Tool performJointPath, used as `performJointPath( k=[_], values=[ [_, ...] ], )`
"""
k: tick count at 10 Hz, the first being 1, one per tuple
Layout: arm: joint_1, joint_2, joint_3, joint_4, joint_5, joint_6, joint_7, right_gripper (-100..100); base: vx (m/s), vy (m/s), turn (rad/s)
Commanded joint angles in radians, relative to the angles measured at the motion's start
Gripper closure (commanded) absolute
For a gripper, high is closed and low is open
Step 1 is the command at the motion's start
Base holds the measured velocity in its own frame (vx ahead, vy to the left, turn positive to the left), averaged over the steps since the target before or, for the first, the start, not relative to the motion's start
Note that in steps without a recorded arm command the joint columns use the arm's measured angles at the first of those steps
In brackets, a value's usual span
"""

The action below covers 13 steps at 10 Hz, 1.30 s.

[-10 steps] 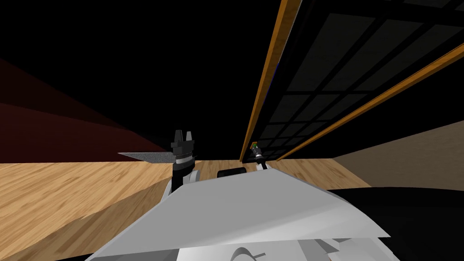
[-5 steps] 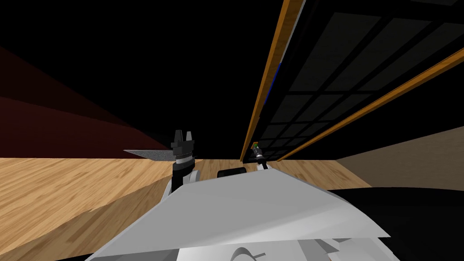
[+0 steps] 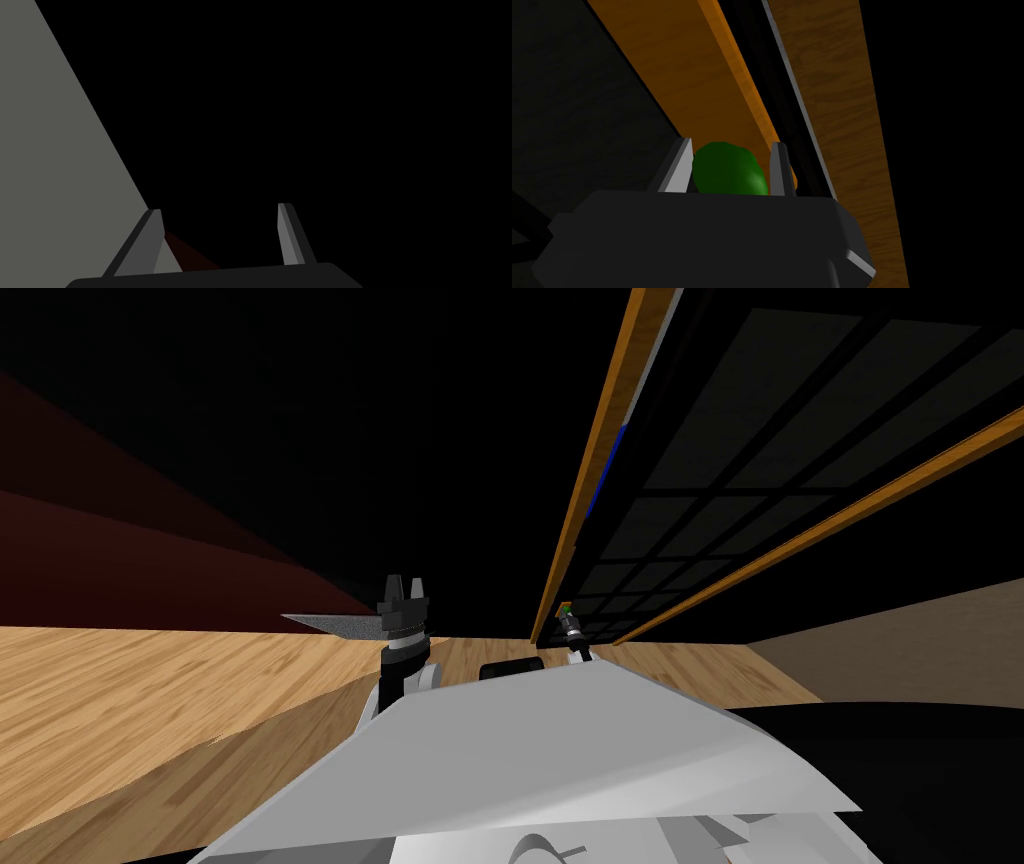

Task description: Pull the door open

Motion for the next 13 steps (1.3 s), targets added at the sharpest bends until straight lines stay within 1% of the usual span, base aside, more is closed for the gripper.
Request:
performJointPath(
  k=[1,3,4,5,6,7,10,11,12,13],
  values=[
    [-0.006,-0.017,-0.012,0.04,-0.014,-0.007,-0.03,100,-0.02,0.002,0.016],
    [-0.006,-0.017,-0.012,0.04,-0.014,-0.007,-0.03,100,-0.007,0.006,-0.004],
    [-0.003,-0.022,-0.01,0.042,-0.025,-0.007,-0.068,100,-0.011,0.002,0.06],
    [0.0,-0.026,-0.007,0.043,-0.036,-0.007,-0.094,100,-0.03,0.007,0.099],
    [0.0,-0.026,-0.007,0.043,-0.036,-0.007,-0.107,100,-0.026,0.004,0.028],
    [0.001,-0.03,-0.004,0.045,-0.049,-0.008,-0.144,100,-0.02,0.007,0.057],
    [0.001,-0.03,-0.004,0.045,-0.049,-0.008,-0.148,100,-0.013,-0.001,0.011],
    [0.003,-0.034,0.0,0.046,-0.062,-0.008,-0.188,100,-0.01,0.001,0.054],
    [0.005,-0.038,0.003,0.047,-0.074,-0.009,-0.212,100,-0.035,0.002,0.107],
    [0.005,-0.038,0.003,0.047,-0.074,-0.009,-0.229,100,-0.029,0.002,0.04]
  ],
)
